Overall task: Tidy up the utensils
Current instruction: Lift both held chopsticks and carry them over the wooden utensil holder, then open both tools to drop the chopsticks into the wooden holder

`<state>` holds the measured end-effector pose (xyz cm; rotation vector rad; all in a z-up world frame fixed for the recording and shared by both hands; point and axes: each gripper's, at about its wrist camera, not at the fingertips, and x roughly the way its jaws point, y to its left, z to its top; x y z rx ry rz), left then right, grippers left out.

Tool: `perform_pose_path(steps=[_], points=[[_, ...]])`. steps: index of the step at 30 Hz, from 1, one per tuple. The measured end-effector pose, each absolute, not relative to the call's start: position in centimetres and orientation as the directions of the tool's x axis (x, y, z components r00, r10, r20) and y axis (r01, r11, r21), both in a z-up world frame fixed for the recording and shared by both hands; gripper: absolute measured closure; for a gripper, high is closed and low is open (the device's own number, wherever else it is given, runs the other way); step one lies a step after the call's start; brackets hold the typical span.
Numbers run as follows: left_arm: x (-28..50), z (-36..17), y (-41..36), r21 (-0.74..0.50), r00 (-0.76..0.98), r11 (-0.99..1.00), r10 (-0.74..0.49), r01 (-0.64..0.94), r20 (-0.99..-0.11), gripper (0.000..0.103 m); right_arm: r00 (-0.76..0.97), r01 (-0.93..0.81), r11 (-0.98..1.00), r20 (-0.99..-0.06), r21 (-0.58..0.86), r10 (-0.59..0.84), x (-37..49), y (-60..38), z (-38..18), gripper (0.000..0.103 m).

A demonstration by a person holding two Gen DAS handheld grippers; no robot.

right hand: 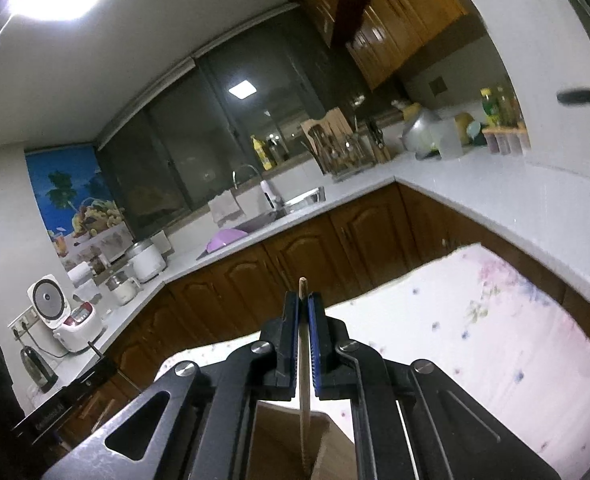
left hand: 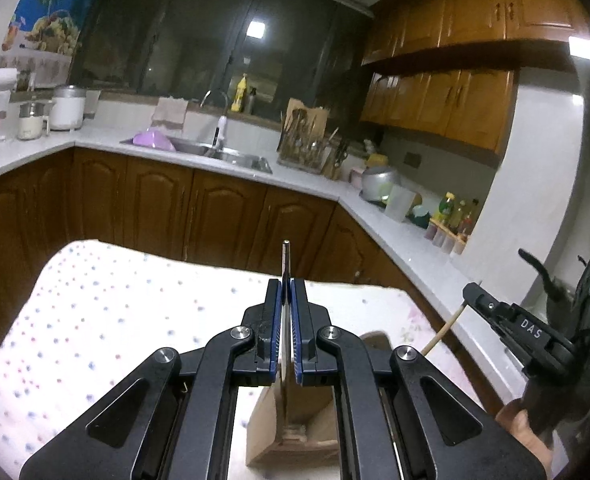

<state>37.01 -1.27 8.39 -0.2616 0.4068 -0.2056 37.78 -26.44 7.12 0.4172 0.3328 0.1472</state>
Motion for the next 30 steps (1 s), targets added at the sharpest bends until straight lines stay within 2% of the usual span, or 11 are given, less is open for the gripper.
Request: perform_pose_path(steps=[7,17,19,22,23,24,25,26,27,29,30], points=[[38.6,6.0,-0.9,-0.341,0.860,0.931,-0.280,0.134,-0.426,0.098,0.915,-0.056,0.901,-0.339,0.431,0.219,38.8,-26.7,5.7,0.098],[38.5,6.1,-1.5,-0.295,0.860,0.946,-0.259,0.134,-0.440,0.097,0.904,-0.059,0.908,-0.363,0.414,0.225,39.1,-26.5,5.6,0.097],[38.5,6.1,-1.5,-0.294,0.858,0.946,-0.261,0.136,-0.442,0.097,0.898,-0.064,0.906,-0.372,0.418,0.235,39.3,-26.4,5.8,0.092],[38.2,6.3,-1.5,-0.281,0.858,0.951,-0.251,0.131,-0.448,0.095,0.879,-0.072,0.909,-0.405,0.410,0.253,39.6,-26.1,5.7,0.091],[38.1,6.3,-1.5,-0.275,0.858,0.953,-0.247,0.129,-0.451,0.093,0.876,-0.072,0.915,-0.414,0.397,0.249,39.6,-25.9,5.7,0.088],[37.9,6.4,-1.5,-0.268,0.856,0.956,-0.239,0.123,-0.459,0.076,0.874,-0.075,0.916,-0.417,0.394,0.251,39.4,-25.8,5.8,0.076],[37.7,6.4,-1.4,-0.265,0.855,0.958,-0.229,0.112,-0.466,0.045,0.872,-0.084,0.913,-0.415,0.399,0.261,39.3,-25.8,5.8,0.053],[37.2,6.5,-1.2,-0.265,0.861,0.959,-0.219,0.103,-0.458,0.036,0.872,-0.092,0.910,-0.409,0.405,0.270,38.9,-25.8,5.9,0.041],[36.5,6.6,-0.9,-0.264,0.873,0.959,-0.211,0.098,-0.440,0.034,0.877,-0.095,0.908,-0.397,0.407,0.270,38.3,-25.9,6.0,0.032],[35.2,6.9,-0.4,-0.258,0.881,0.961,-0.206,0.100,-0.426,0.032,0.885,-0.095,0.909,-0.383,0.405,0.263,37.3,-26.2,6.3,0.032],[34.8,7.0,-0.2,-0.260,0.880,0.960,-0.208,0.100,-0.427,0.032,0.884,-0.099,0.905,-0.382,0.414,0.271,36.8,-26.4,6.3,0.028]])
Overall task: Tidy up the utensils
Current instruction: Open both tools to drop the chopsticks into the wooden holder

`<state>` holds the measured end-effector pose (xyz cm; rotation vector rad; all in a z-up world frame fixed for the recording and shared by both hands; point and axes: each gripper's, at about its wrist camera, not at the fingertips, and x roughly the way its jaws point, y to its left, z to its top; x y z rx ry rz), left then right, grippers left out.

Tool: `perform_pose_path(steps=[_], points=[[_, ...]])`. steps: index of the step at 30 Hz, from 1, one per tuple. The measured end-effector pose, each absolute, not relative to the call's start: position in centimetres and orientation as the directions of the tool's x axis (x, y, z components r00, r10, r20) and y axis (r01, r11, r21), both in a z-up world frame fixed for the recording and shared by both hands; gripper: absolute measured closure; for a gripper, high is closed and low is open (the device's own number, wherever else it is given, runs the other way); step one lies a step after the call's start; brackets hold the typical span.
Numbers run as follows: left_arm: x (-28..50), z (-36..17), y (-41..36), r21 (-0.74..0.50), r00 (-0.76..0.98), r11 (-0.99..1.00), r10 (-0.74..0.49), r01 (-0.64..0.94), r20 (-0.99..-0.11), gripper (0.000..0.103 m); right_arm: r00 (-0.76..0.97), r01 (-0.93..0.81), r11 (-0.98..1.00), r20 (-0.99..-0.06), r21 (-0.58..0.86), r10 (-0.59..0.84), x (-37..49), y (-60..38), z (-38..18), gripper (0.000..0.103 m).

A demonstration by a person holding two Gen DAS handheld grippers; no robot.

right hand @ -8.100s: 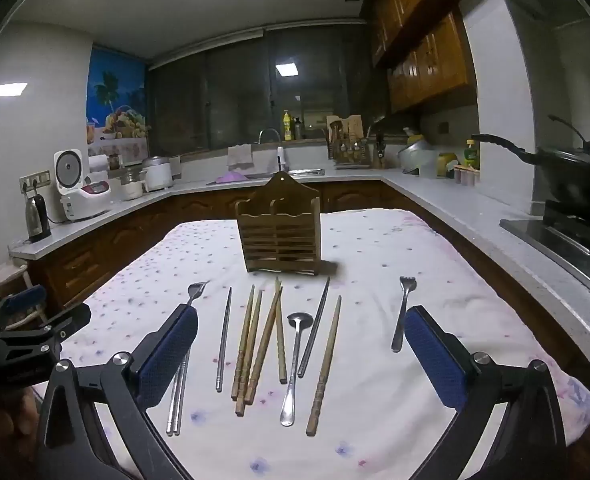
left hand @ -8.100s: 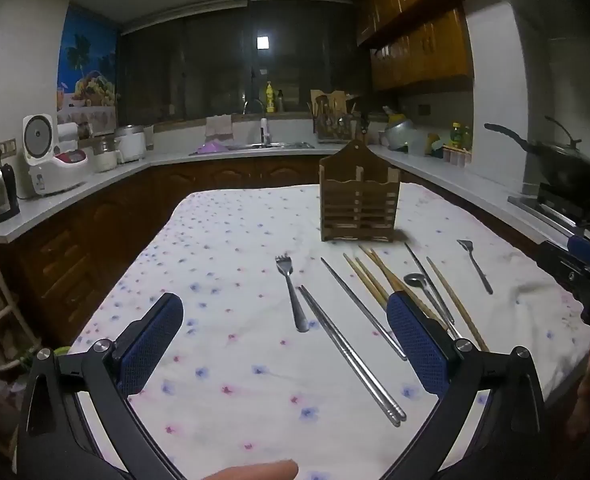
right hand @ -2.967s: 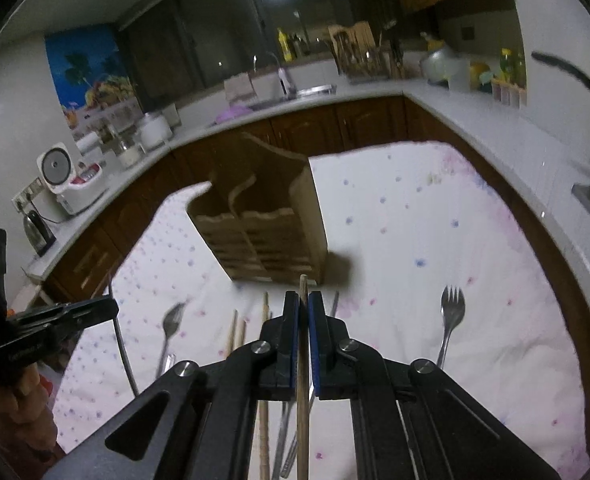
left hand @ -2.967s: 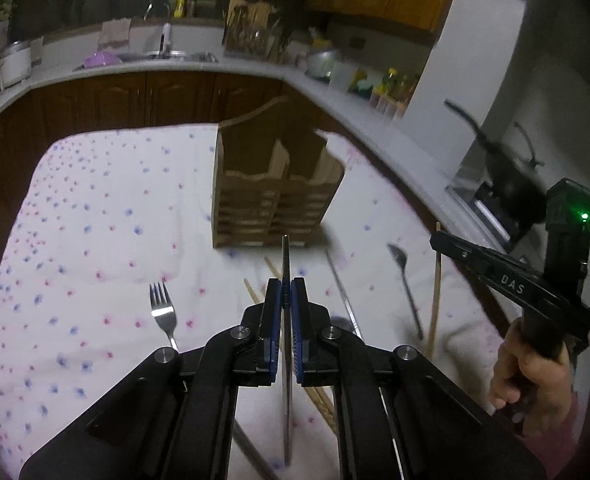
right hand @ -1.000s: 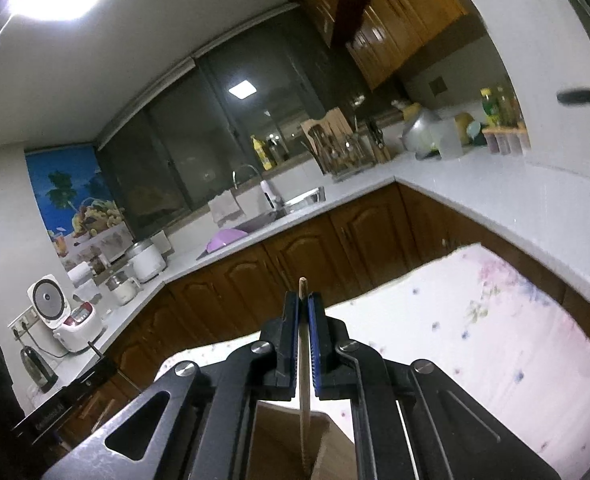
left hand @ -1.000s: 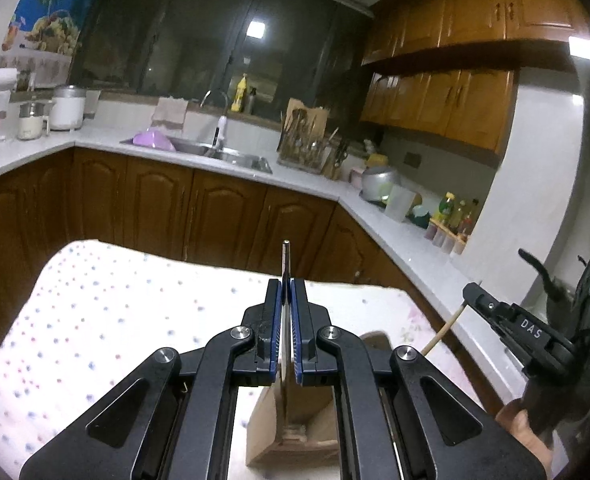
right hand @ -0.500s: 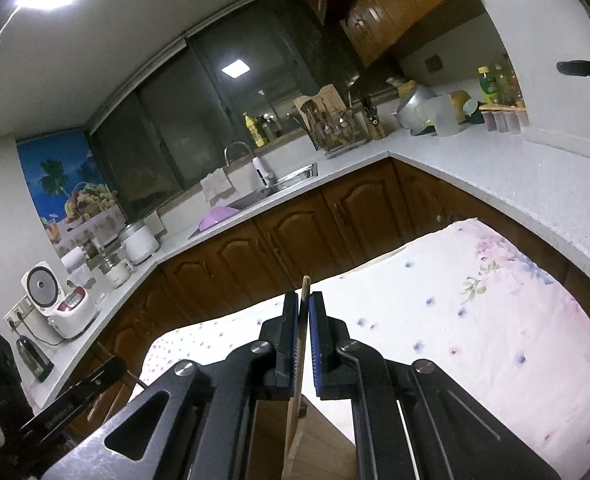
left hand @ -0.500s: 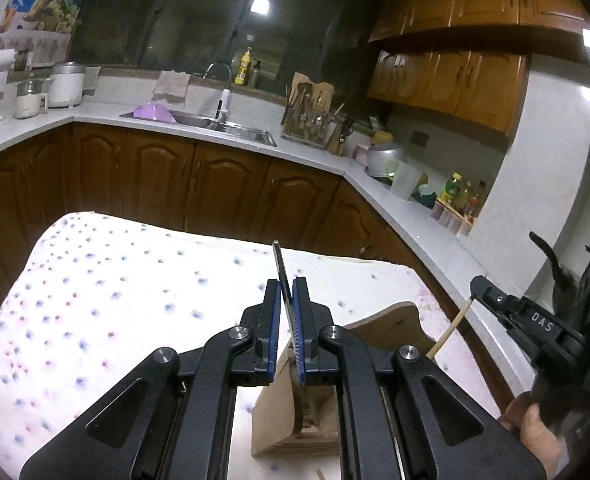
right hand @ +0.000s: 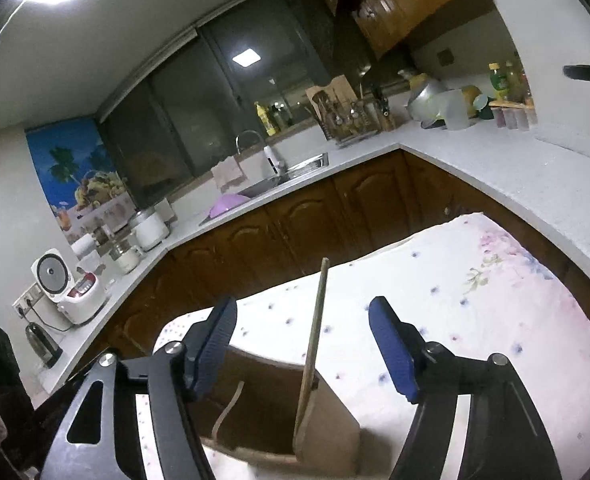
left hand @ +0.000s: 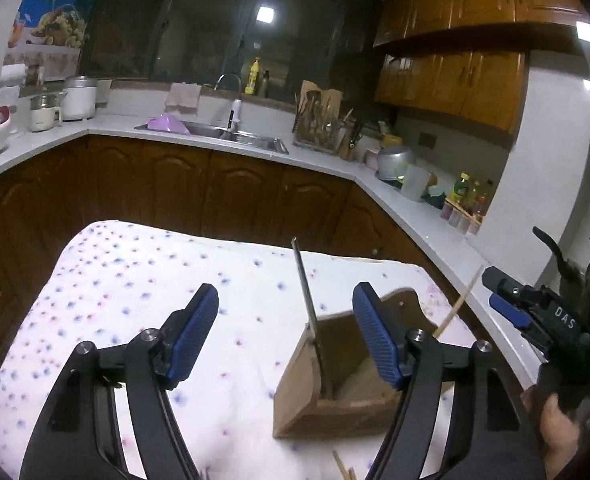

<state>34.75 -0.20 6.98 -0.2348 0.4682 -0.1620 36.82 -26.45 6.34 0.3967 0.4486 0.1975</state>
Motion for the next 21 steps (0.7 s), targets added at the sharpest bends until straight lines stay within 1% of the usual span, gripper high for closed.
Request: perform_pose_path(steps=[1,2,4,6,9,21], points=[[34.0,7.0,0.2,-0.263,0.881,0.960,-0.205,0.096,-0.427,0.032,0.881,-0.104,0.897,-0.379,0.430,0.283,36.2,-26.8,6.3,0.021],[33.5,7.0,0.4,-0.267,0.881,0.959,-0.206,0.095,-0.425,0.031,0.881,-0.103,0.892,-0.375,0.441,0.287,35.8,-27.1,6.3,0.017],[32.1,7.0,1.1,-0.273,0.883,0.958,-0.206,0.093,-0.422,0.026,0.888,-0.101,0.886,-0.361,0.453,0.286,34.3,-27.5,6.3,0.009],[30.8,6.8,1.5,-0.272,0.884,0.959,-0.198,0.085,-0.423,0.023,0.892,-0.105,0.883,-0.348,0.458,0.287,33.0,-27.9,6.4,0.009],[28.7,6.3,2.0,-0.278,0.880,0.957,-0.201,0.083,-0.430,0.022,0.893,-0.112,0.890,-0.348,0.441,0.284,30.8,-27.9,6.4,0.009],[22.6,3.3,2.0,-0.299,0.825,0.951,-0.234,0.083,-0.514,0.022,0.869,-0.129,0.929,-0.412,0.347,0.274,22.5,-26.8,4.7,0.009]])
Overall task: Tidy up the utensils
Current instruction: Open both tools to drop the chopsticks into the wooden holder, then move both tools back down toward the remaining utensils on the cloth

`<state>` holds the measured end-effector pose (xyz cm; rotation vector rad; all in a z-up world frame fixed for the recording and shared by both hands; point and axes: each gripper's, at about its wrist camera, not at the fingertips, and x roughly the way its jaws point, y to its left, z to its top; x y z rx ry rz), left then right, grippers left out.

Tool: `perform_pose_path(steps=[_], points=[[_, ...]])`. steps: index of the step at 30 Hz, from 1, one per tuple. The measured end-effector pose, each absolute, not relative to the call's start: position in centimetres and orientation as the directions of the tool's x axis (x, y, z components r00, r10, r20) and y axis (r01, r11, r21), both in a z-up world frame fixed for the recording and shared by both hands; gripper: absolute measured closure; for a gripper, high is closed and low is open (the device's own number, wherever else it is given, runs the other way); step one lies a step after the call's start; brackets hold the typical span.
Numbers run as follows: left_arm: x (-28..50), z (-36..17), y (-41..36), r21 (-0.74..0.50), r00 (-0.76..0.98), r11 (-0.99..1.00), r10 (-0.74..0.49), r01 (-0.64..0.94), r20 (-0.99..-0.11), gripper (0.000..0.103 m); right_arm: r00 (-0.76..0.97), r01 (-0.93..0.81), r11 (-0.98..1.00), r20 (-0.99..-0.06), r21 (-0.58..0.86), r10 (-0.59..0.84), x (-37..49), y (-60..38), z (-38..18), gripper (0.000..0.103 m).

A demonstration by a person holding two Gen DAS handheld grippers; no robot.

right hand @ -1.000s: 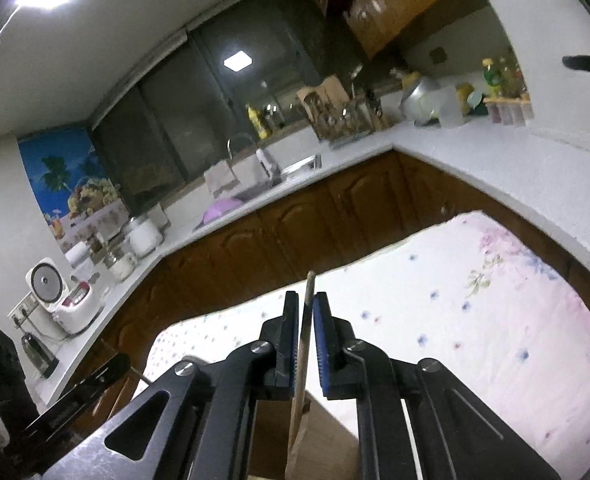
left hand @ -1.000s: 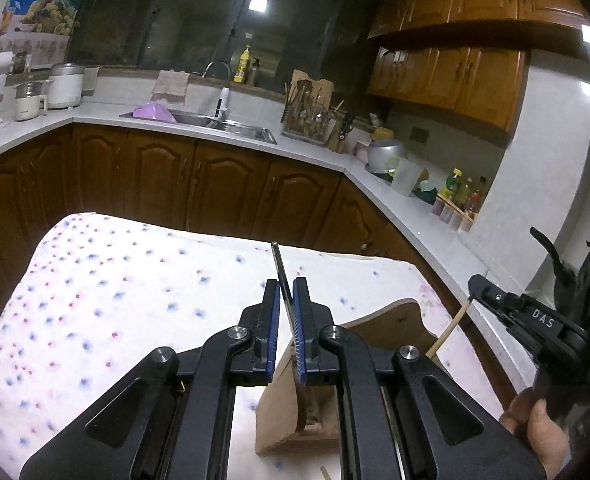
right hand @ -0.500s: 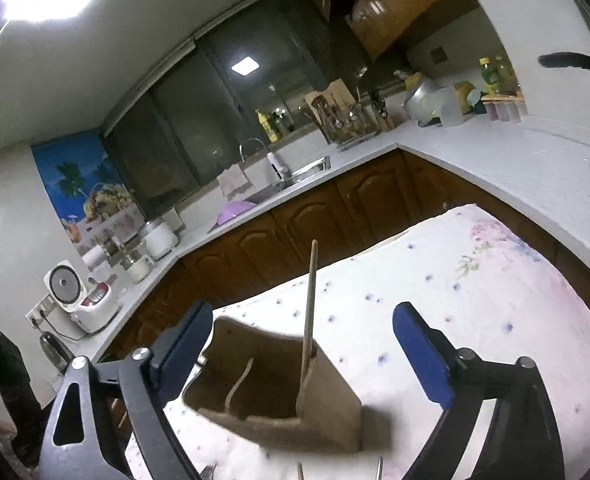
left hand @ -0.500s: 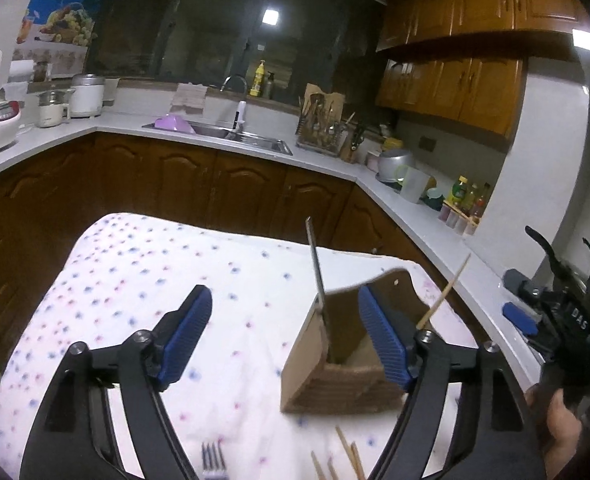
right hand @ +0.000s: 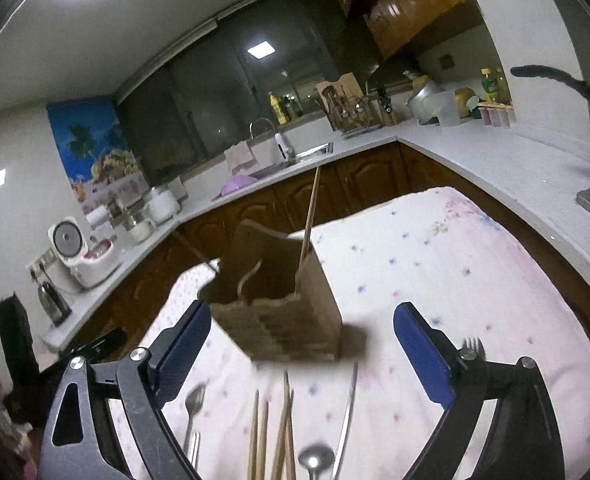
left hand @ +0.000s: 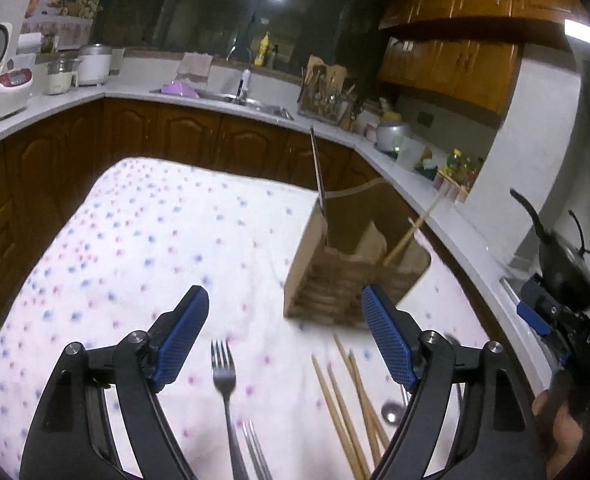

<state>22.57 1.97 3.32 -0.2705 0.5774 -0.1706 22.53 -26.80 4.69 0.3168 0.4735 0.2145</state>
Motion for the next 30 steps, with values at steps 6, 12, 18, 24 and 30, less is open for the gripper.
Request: perform_pose_path(steps=[6,12,18,24,30], points=[[20.6,1.4,2.3,-0.321,0.797,0.945,-0.241,0.064,-0.553,0.022,0.862,-0.103,0.946,-0.447,0.306,0.238,19.6,-26.3,3.2,0.008],[19.6,0.3,2.3,-0.329,0.778,0.943,-0.245,0.052,-0.578,0.022,0.837,-0.092,0.957,-0.499,0.277,0.225,18.3,-26.3,1.4,0.007],[19.3,-0.6,2.2,-0.322,0.751,0.946,-0.244,0.044,-0.613,0.022,0.804,-0.105,0.960,-0.546,0.260,0.235,18.0,-26.1,-0.4,0.007],[20.0,-1.2,1.6,-0.306,0.722,0.951,-0.243,0.045,-0.648,0.022,0.778,-0.094,0.964,-0.585,0.250,0.227,18.6,-26.2,-1.7,0.008],[21.5,-2.4,0.5,-0.278,0.674,0.959,-0.234,0.043,-0.701,0.022,0.752,-0.086,0.965,-0.618,0.249,0.227,19.9,-26.2,-2.4,0.011]])
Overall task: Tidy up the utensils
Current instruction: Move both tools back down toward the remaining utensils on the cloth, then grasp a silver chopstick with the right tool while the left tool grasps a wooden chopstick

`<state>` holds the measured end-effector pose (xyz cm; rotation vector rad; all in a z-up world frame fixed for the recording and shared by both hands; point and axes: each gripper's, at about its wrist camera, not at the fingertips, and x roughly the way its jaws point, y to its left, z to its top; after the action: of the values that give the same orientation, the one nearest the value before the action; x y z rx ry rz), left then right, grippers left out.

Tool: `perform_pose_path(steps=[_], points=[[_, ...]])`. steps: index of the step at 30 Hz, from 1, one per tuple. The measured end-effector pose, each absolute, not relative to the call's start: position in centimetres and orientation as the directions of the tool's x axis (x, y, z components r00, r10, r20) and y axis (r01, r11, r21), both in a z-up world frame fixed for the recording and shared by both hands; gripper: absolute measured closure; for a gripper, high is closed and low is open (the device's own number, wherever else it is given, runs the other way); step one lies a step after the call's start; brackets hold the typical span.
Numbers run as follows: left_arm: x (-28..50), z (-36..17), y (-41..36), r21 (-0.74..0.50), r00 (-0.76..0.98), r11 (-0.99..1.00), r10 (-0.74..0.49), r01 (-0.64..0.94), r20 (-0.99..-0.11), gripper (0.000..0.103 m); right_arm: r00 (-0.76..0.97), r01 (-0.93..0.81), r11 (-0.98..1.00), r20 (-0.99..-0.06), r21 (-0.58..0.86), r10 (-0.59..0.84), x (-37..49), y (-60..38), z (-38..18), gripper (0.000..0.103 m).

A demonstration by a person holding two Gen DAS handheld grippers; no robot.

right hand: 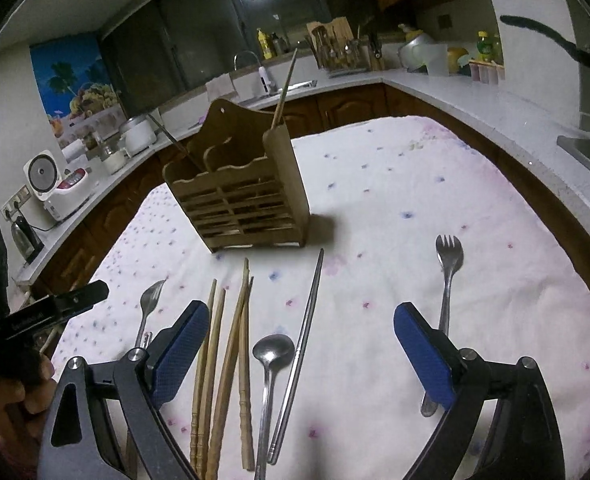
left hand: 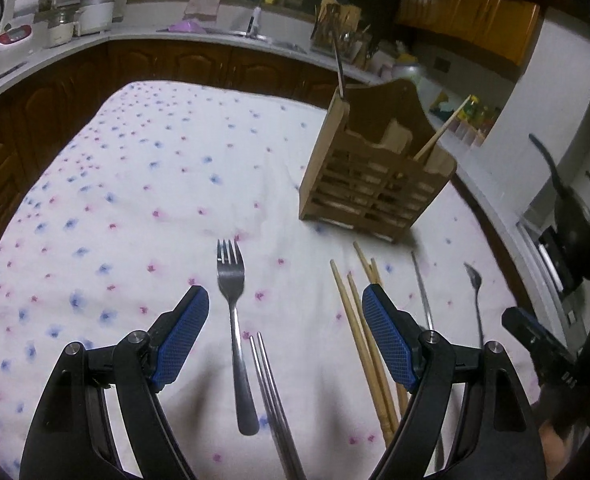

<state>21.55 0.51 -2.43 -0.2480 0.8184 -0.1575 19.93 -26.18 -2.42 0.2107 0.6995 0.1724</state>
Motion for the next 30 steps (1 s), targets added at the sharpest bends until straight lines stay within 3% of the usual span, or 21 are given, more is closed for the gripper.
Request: perform_pose_path(steps=[4,10,13,19,24,27,30], points=[[22.9,-3.3,-0.7,-0.261,0.637,0.963,-0.238,0.059,-0.733,0.022,0.727,-0.082,0.965,-0.647,0.248,0.229,21.3,-25.9,-3.1,0.026],[25.2,-4.3,-2.9,-0.236,0.584,0.968,-0.242,0.088,-0.775,0.024,0.687,-0.086,0.963,-0.684,0.257,0.244,23.4,-25.8,-4.2,0.038],[26.2,-4.9,-3.8,-0.225,0.562,0.969,-0.242,0.101,-0.791,0.034,0.668,-0.083,0.963,-0.703,0.256,0.244,24.7,-25.7,-4.8,0.050],[28.7,-6.4,-5.0,-0.210,0.506,0.971,-0.240,0.115,-0.828,0.051,0.630,-0.079,0.965,-0.738,0.249,0.242,27.8,-25.6,-6.0,0.063],[30.1,-6.9,-5.8,-0.197,0.484,0.972,-0.236,0.130,-0.843,0.056,0.607,-0.081,0.968,-0.758,0.238,0.237,30.0,-25.4,-6.7,0.067],[30.6,-7.4,-6.6,-0.189,0.457,0.970,-0.238,0.149,-0.857,0.070,0.597,-0.087,0.972,-0.770,0.220,0.228,31.0,-25.0,-6.9,0.072],[30.6,-7.9,-7.7,-0.133,0.461,0.974,-0.204,0.181,-0.863,0.073,0.576,-0.090,0.976,-0.789,0.197,0.212,31.9,-24.6,-7.5,0.073]])
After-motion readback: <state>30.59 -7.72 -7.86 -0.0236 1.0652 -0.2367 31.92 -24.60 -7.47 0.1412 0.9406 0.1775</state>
